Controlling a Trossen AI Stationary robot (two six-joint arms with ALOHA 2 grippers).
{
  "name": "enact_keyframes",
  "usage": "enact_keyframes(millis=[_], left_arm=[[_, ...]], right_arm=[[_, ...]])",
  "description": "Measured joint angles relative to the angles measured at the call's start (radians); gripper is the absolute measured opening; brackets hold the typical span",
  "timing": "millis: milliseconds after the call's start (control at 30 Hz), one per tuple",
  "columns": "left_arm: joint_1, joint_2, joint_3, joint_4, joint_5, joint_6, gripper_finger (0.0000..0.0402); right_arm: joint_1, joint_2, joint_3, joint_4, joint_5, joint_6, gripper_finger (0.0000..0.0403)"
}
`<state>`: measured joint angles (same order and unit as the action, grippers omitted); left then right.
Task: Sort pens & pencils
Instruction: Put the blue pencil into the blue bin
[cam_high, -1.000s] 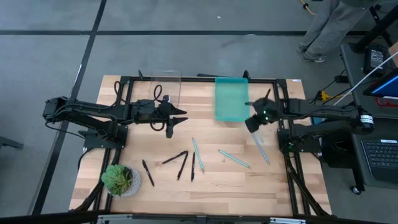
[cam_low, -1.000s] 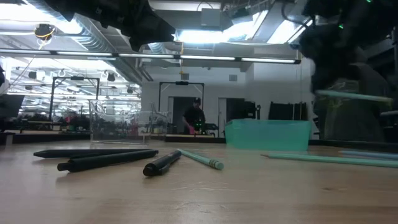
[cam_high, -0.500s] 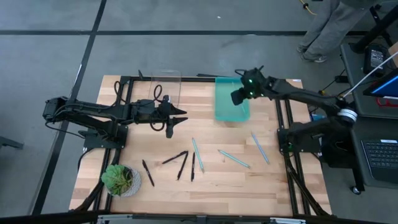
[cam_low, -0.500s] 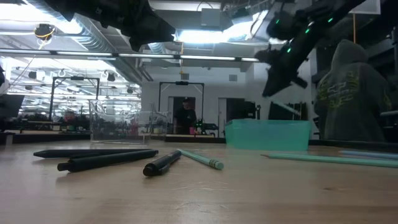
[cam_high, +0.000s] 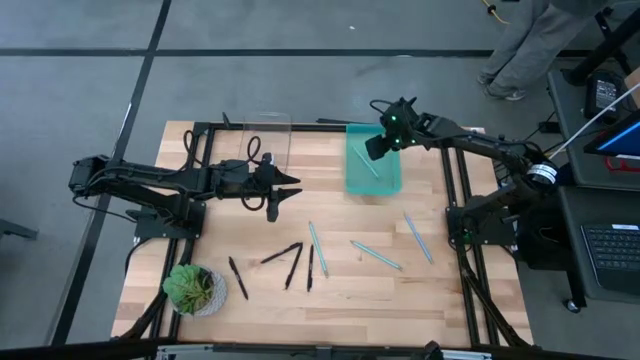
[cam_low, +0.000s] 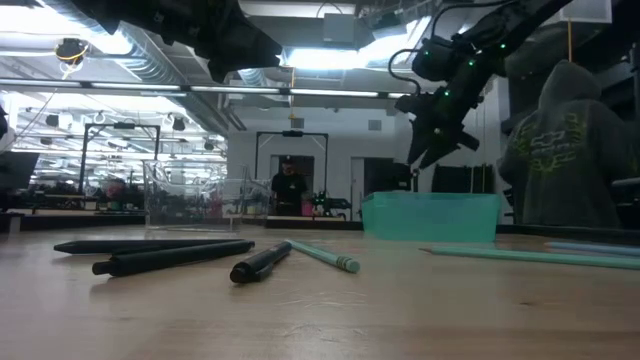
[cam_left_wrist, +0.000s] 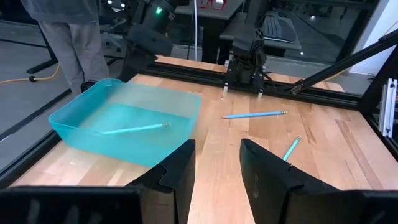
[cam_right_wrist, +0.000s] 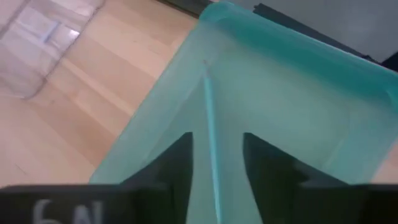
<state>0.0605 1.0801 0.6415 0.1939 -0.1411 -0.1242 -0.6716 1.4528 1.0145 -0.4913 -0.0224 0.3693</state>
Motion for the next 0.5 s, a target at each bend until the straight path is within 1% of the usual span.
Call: enact_keyframes(millis=[100, 200, 333, 400, 500], left_arm=[[0.0, 0.0, 0.0, -0.001, 0.0, 0.0, 0.0121], [0.0, 0.0, 0.0, -0.001, 0.0, 0.0, 0.0121], [0.0, 0.0, 0.0, -0.001, 0.0, 0.0, 0.0121], [0.0, 0.0, 0.0, -0.001, 0.0, 0.0, 0.0121], [0.0, 0.0, 0.0, -0.001, 0.0, 0.0, 0.0121]], right_arm=[[0.001, -0.016, 0.0, -0.046, -0.009, -0.003, 0.0175], [0.01, -0.06, 0.0, -0.11, -0.026, 0.012, 0.0177], [0.018, -0.167, 0.0, -0.254, -0.026, 0.019, 0.0163], [0.033, -0.232, -0.002, -0.335, -0.023, 0.055, 0.0154], [0.093, -0.326, -0.03, -0.421, -0.018, 0.123, 0.0143]])
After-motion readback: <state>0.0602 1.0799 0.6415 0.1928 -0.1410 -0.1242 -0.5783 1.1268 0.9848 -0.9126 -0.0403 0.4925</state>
